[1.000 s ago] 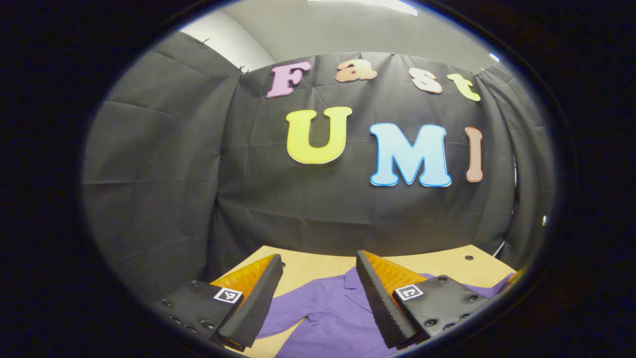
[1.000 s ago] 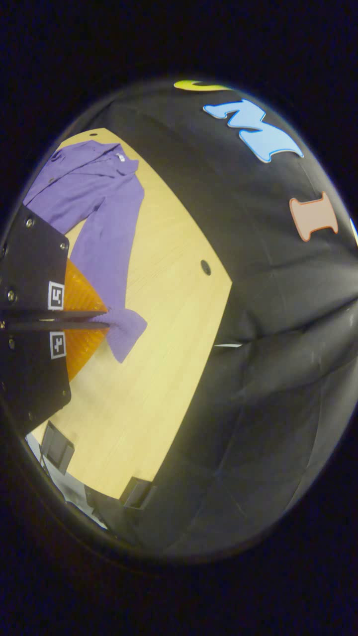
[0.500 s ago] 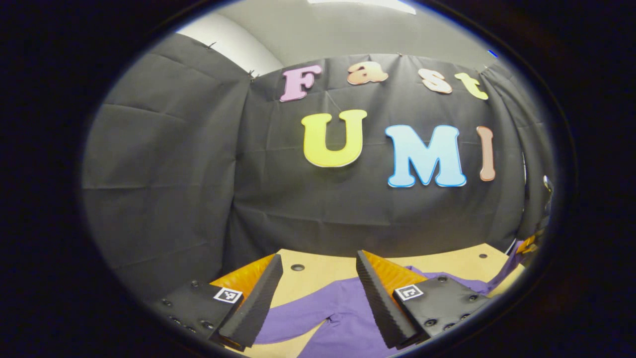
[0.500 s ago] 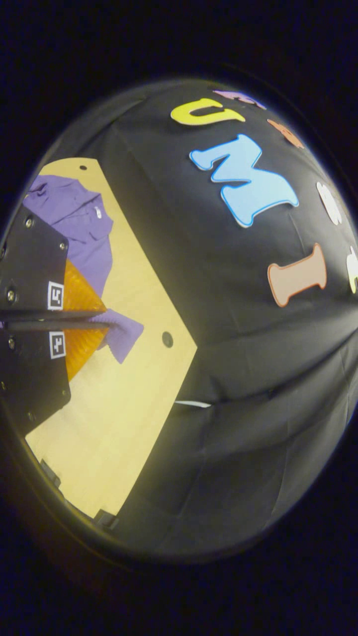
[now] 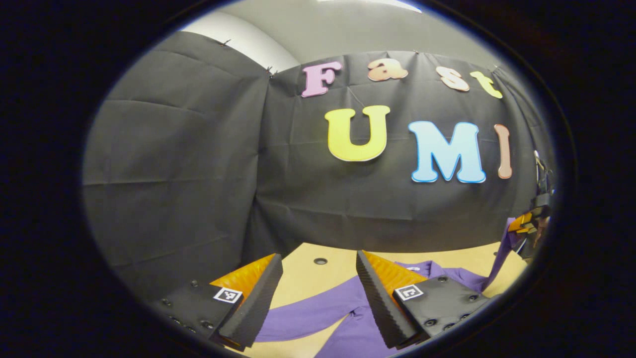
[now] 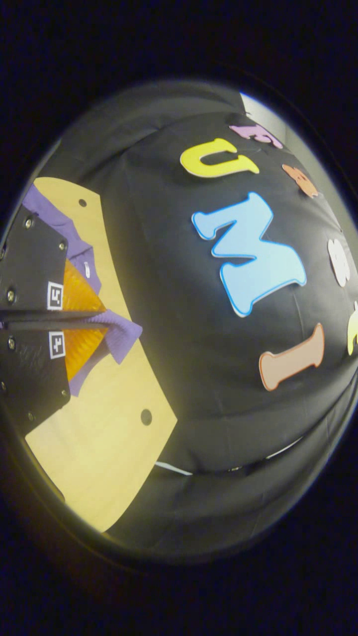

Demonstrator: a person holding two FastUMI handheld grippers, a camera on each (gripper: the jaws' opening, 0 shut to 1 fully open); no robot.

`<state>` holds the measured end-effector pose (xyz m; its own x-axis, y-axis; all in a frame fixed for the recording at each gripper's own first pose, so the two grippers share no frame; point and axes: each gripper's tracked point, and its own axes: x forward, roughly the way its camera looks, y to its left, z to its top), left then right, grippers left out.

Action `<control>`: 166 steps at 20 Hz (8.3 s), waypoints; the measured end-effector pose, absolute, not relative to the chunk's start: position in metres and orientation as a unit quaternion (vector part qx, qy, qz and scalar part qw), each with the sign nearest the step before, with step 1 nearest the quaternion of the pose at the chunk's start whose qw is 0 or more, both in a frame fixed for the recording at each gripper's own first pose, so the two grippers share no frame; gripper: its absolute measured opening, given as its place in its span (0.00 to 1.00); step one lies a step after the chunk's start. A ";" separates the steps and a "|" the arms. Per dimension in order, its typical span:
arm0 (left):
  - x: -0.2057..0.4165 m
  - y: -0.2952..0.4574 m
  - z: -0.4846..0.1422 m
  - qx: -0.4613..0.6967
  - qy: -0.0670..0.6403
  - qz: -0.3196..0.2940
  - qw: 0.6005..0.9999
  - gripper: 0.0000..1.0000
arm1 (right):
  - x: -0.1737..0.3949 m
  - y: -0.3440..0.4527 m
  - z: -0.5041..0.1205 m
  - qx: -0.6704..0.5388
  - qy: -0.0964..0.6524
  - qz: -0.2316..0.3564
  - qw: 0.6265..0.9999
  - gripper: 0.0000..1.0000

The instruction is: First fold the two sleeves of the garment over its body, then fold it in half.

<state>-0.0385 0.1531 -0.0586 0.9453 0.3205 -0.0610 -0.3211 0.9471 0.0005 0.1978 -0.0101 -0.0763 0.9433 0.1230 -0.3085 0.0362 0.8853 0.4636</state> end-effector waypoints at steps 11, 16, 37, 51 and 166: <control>-0.073 0.212 -0.063 0.000 0.033 0.200 0.979 0.96 | 0.209 0.168 -0.066 0.163 0.173 0.154 0.959 0.01; -0.093 0.237 -0.063 -0.002 0.033 0.214 0.976 0.96 | 0.207 0.231 -0.093 0.113 0.192 0.186 0.957 0.01; -0.147 0.288 -0.106 -0.027 0.062 0.281 0.957 0.96 | 0.187 0.341 -0.192 0.014 0.278 0.248 0.928 0.46; -0.153 0.319 -0.201 -0.091 0.141 0.346 0.923 0.96 | 0.147 0.314 -0.083 0.027 0.151 0.243 0.958 0.95; 0.149 -0.187 -0.233 -0.055 0.241 -0.095 0.964 0.88 | 0.009 -0.072 -0.180 0.070 0.216 0.019 0.974 0.95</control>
